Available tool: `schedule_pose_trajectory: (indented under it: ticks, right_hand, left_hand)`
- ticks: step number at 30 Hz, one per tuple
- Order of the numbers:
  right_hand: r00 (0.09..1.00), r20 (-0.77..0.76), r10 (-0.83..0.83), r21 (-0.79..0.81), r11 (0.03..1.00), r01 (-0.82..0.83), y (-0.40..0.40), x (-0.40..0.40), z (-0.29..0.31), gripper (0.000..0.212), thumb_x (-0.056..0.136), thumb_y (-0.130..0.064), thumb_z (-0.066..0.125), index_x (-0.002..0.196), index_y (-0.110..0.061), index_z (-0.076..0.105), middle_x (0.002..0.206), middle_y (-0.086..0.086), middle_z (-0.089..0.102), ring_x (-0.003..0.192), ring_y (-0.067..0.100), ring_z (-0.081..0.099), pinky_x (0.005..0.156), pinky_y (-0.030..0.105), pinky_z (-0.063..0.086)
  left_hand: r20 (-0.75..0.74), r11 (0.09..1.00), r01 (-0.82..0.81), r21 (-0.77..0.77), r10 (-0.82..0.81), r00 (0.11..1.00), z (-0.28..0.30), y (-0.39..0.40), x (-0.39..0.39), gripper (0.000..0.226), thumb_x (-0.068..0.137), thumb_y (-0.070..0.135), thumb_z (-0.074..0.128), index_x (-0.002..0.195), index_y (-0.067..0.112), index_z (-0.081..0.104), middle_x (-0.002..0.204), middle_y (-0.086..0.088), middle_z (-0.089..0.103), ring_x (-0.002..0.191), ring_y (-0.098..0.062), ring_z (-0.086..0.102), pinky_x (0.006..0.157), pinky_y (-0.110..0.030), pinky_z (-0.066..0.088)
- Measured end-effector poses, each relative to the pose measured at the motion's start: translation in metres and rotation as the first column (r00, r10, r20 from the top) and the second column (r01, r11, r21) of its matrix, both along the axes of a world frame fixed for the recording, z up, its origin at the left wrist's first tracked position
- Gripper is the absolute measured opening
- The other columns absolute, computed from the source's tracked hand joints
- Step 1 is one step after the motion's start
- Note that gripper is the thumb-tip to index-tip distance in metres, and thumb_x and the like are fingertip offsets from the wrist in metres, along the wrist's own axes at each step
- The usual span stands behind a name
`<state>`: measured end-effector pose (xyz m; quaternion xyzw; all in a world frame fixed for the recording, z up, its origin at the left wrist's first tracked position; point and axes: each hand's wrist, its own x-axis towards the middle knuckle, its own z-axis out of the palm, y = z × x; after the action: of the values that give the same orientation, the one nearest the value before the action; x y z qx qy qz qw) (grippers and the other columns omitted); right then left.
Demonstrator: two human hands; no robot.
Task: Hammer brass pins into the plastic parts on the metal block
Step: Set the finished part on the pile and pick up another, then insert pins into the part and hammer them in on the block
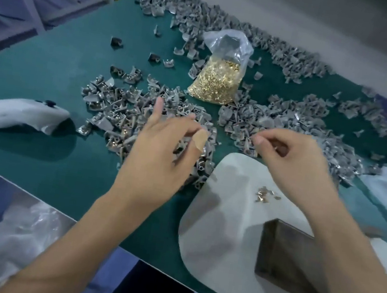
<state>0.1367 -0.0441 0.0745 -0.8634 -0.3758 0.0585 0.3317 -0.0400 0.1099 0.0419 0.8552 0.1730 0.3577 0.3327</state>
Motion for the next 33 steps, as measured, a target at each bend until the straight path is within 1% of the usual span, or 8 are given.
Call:
schedule_pose_trajectory:
  ticks: [2,4,7,13,17,22,27,33]
  right_hand:
    - [0.998,0.009,-0.061,-0.041,0.997,0.061,-0.029,0.014,0.000,0.017,0.099,-0.030,0.066,0.086,-0.037,0.073,0.074,-0.028,0.067,0.072,-0.005,0.062,0.059,0.013,0.044]
    - [0.995,0.005,-0.100,-0.078,0.992,0.100,-0.054,0.022,-0.003,0.014,0.097,-0.027,0.068,0.088,-0.035,0.075,0.080,-0.025,0.070,0.077,-0.003,0.065,0.067,0.019,0.049]
    - [0.997,-0.043,-0.068,-0.152,0.987,0.061,-0.083,0.027,-0.008,0.011,0.092,-0.020,0.075,0.091,-0.031,0.078,0.081,-0.023,0.072,0.075,-0.008,0.064,0.066,0.008,0.045]
    - [0.981,-0.181,0.075,-0.252,0.960,-0.120,-0.092,0.028,-0.025,0.015,0.080,-0.020,0.087,0.087,-0.032,0.079,0.070,-0.026,0.068,0.067,-0.009,0.061,0.061,0.008,0.042]
    - [0.975,-0.192,0.112,-0.255,0.954,-0.159,-0.089,0.033,-0.031,0.012,0.080,-0.026,0.085,0.083,-0.036,0.079,0.087,-0.018,0.074,0.083,0.002,0.067,0.082,0.035,0.056]
    - [0.982,-0.146,0.123,-0.281,0.946,-0.160,-0.098,0.038,-0.031,0.008,0.092,-0.030,0.073,0.086,-0.035,0.070,0.093,-0.013,0.072,0.089,0.009,0.065,0.085,0.040,0.055]
    - [0.980,-0.201,0.004,0.027,1.000,0.002,-0.120,0.052,-0.026,0.011,0.093,-0.022,0.073,0.086,-0.030,0.068,0.083,-0.012,0.071,0.080,0.005,0.065,0.075,0.023,0.052]
    - [0.975,-0.210,-0.076,0.229,0.966,0.124,-0.128,0.058,-0.044,0.011,0.097,-0.019,0.070,0.097,-0.026,0.078,0.081,-0.022,0.071,0.078,0.000,0.065,0.072,0.018,0.049]
  left_hand:
    - [0.020,0.988,0.150,-0.046,-0.149,0.989,0.007,-0.020,0.019,0.021,0.106,0.023,0.052,0.099,0.011,0.067,0.081,0.002,0.072,0.070,-0.008,0.067,0.123,-0.025,0.024]
    - [-0.030,0.965,0.246,-0.092,-0.249,0.968,0.010,-0.037,0.039,0.016,0.104,0.030,0.053,0.108,0.020,0.065,0.085,0.009,0.072,0.075,-0.001,0.068,0.098,-0.027,0.052]
    - [-0.097,0.939,0.291,-0.185,-0.312,0.945,0.007,-0.051,0.067,0.013,0.102,0.033,0.055,0.114,0.034,0.061,0.091,0.014,0.068,0.074,-0.006,0.070,0.069,-0.038,0.059]
    - [-0.253,0.956,0.294,0.013,-0.282,0.926,-0.001,-0.061,0.111,0.014,0.098,0.030,0.058,0.111,0.036,0.062,0.098,0.018,0.067,0.081,-0.006,0.063,0.074,-0.038,0.056]
    - [-0.326,0.957,0.290,0.010,-0.271,0.906,0.000,-0.061,0.136,0.015,0.097,0.024,0.061,0.107,0.034,0.065,0.099,0.020,0.065,0.090,-0.007,0.063,0.083,-0.038,0.056]
    - [-0.429,0.931,0.356,0.087,-0.287,0.856,0.000,-0.074,0.158,0.016,0.091,0.031,0.067,0.105,0.037,0.064,0.098,0.018,0.064,0.088,-0.006,0.059,0.077,-0.035,0.053]
    - [-0.484,0.895,0.400,0.199,-0.265,0.834,-0.010,-0.083,0.163,0.022,0.088,0.047,0.070,0.108,0.038,0.064,0.098,0.018,0.059,0.091,-0.005,0.056,0.069,-0.029,0.043]
    - [-0.336,0.858,0.506,0.088,-0.452,0.826,-0.023,-0.082,0.160,0.011,0.092,0.035,0.069,0.102,0.030,0.071,0.100,0.017,0.058,0.095,-0.005,0.058,0.085,-0.036,0.052]
